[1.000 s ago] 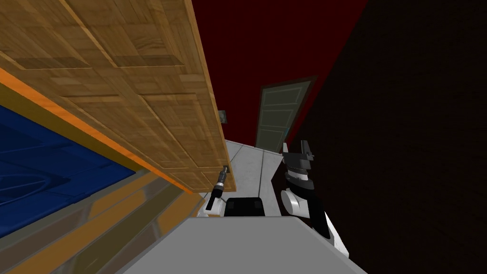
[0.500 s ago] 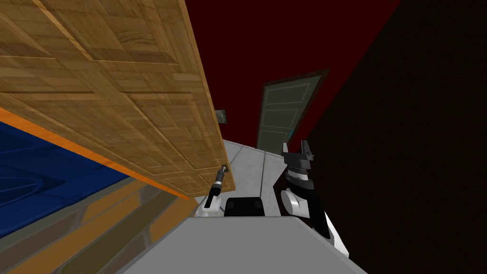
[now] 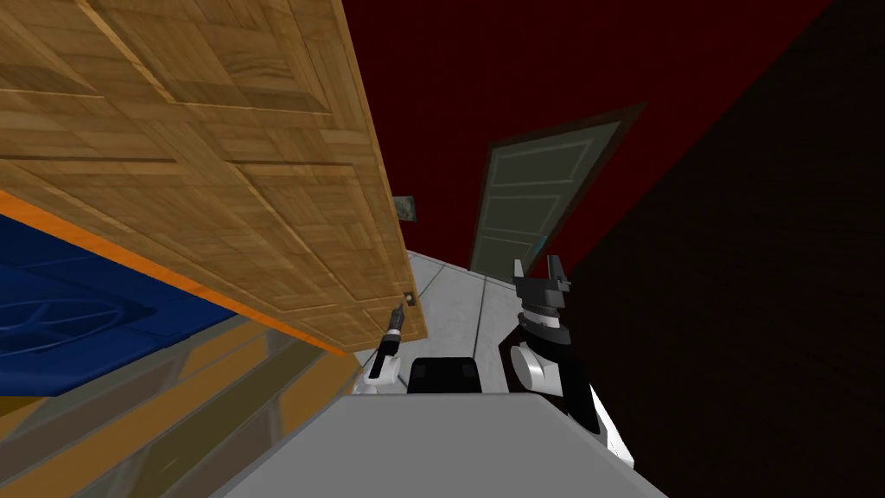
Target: Push the door open
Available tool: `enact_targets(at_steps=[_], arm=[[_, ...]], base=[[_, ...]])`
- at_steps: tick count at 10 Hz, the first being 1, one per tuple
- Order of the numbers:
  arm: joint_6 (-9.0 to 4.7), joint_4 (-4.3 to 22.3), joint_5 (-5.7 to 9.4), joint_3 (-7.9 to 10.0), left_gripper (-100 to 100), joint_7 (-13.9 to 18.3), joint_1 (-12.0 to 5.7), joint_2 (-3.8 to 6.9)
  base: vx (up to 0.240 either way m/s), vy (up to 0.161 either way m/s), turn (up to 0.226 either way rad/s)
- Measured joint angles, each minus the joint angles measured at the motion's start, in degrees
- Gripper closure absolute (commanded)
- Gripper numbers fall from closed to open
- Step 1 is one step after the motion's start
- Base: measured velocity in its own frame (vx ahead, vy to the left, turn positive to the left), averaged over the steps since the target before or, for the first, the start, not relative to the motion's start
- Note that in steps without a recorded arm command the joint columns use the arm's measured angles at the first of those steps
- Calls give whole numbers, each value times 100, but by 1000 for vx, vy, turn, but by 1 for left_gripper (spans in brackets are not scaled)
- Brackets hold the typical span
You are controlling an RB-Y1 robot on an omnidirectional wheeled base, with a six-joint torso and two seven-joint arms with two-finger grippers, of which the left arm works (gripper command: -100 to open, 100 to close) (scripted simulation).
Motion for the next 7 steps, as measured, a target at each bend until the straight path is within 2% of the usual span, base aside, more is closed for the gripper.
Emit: enact_targets(at_steps=[2, 4, 5, 7], arm=[[49, -89, -6, -25, -100, -65, 44, -109], [21, -51, -12, -44, -100, -193, 30, -378], [21, -49, -12, -45, -100, -206, 32, -393], [-8, -38, -2, -29, -100, -205, 44, -265]], base=[[-218, -29, 87], [-161, -19, 44], [107, -1, -37], [217, 12, -25]])
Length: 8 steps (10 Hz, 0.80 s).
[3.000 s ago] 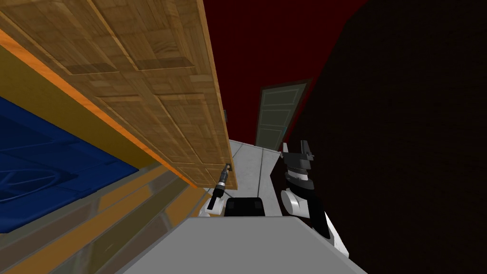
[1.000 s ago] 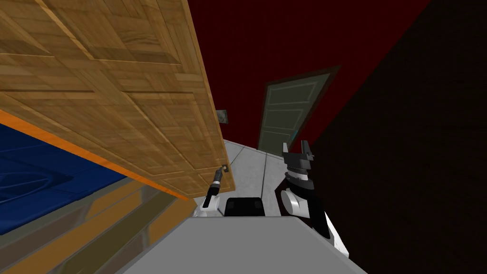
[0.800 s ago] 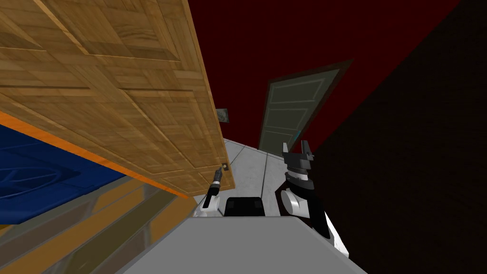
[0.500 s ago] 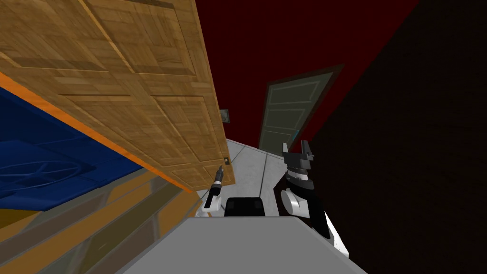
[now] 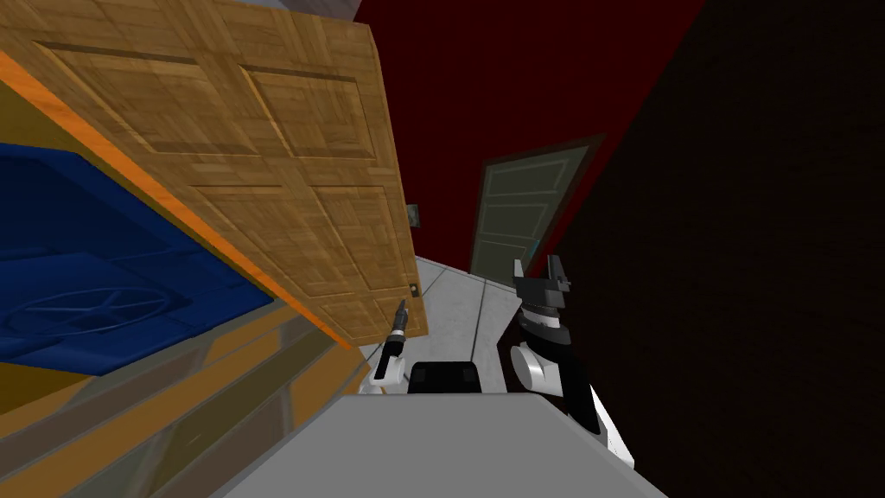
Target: Push the door open
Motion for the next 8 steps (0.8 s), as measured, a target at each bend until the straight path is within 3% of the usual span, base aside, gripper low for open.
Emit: enact_targets(at_steps=[3, 6, 7, 8], arm=[[-81, 49, 15, 28, -100, -8, -11, 54], [-144, 63, 32, 59, -100, -10, 4, -36], [-154, 58, 32, 56, 100, -9, 9, -45], [-151, 60, 32, 57, 100, -9, 4, -40]], base=[[210, 7, -26], [183, 0, -19], [-19, -6, 1], [-35, -4, -11]])
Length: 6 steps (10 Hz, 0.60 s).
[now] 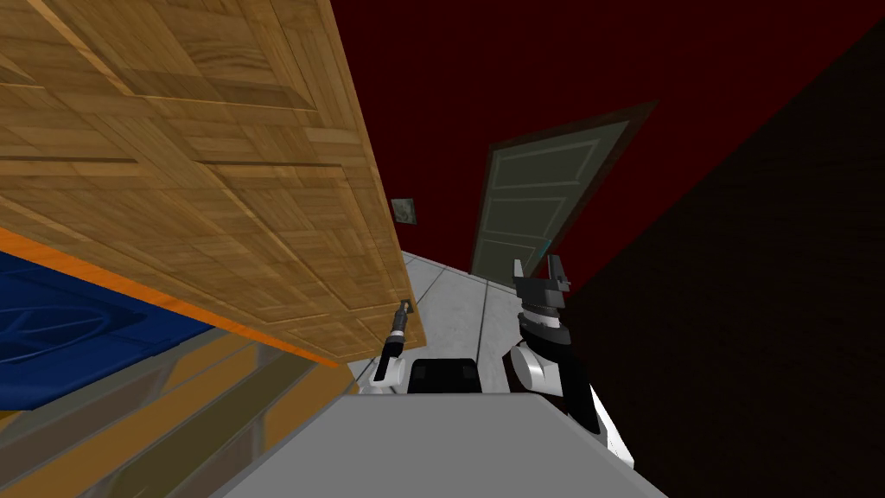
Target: Push the door open
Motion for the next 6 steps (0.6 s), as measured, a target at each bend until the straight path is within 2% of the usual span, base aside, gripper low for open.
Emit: enact_targets(at_steps=[4, 6], arm=[[24, 18, -3, -4, 100, -5, 9, 1], [69, -6, 13, 16, 100, -20, 46, 1]], base=[[-11, -1, -1], [121, -45, 45]])
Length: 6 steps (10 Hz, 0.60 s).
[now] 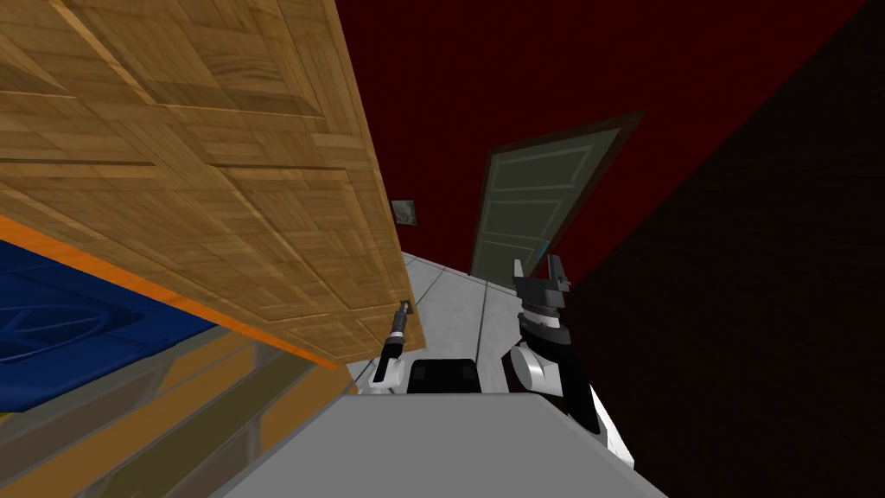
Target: Push the door open
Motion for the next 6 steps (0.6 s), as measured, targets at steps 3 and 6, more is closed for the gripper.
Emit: enact_targets(at_steps=[3, 6], arm=[[-33, 96, 68, 115, 100, -16, -54, 60], [3, 98, 173, 295, 100, -49, -92, 88]], base=[[152, -47, 43], [207, -62, 77]])
